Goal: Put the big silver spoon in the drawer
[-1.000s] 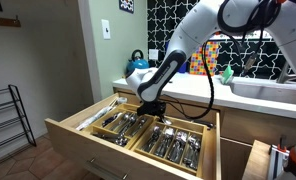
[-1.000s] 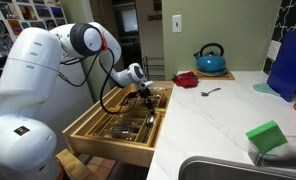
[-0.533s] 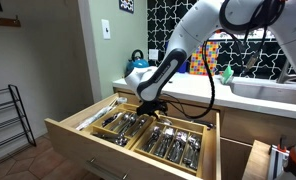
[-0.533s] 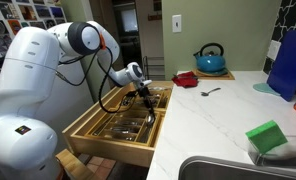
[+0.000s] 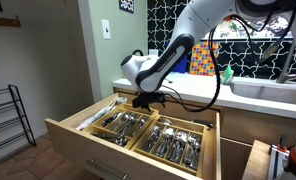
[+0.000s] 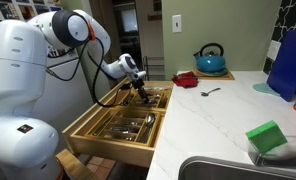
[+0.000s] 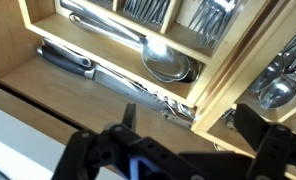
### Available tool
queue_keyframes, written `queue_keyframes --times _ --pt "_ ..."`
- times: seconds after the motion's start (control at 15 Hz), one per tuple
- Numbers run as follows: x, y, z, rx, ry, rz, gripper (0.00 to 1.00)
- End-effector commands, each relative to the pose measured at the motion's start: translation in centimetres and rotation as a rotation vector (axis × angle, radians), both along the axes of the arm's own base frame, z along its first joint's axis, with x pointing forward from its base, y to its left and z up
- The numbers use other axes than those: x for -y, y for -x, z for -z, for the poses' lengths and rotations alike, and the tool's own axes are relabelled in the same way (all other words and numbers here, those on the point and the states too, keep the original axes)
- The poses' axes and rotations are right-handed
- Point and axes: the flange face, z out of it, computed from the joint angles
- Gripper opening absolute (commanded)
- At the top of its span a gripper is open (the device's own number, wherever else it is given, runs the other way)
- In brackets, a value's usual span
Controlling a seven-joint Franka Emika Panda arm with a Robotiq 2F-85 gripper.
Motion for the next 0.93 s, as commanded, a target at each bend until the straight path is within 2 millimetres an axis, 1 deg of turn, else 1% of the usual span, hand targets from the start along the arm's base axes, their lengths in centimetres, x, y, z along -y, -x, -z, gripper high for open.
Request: queue_keyframes --times 0.0,0.27,0.6,0.87 --pt "-0.2 3.3 -2.2 0.014 -0.019 -0.039 1.0" --pt "0.5 6.3 -4.7 0.02 -0.063 -0.089 1.0" --pt "1.5 10.2 -7.1 -0.028 -0.101 -0.15 1.0" --pt "2.6 11.9 -8.0 -0.09 -0.137 -0.226 1.0"
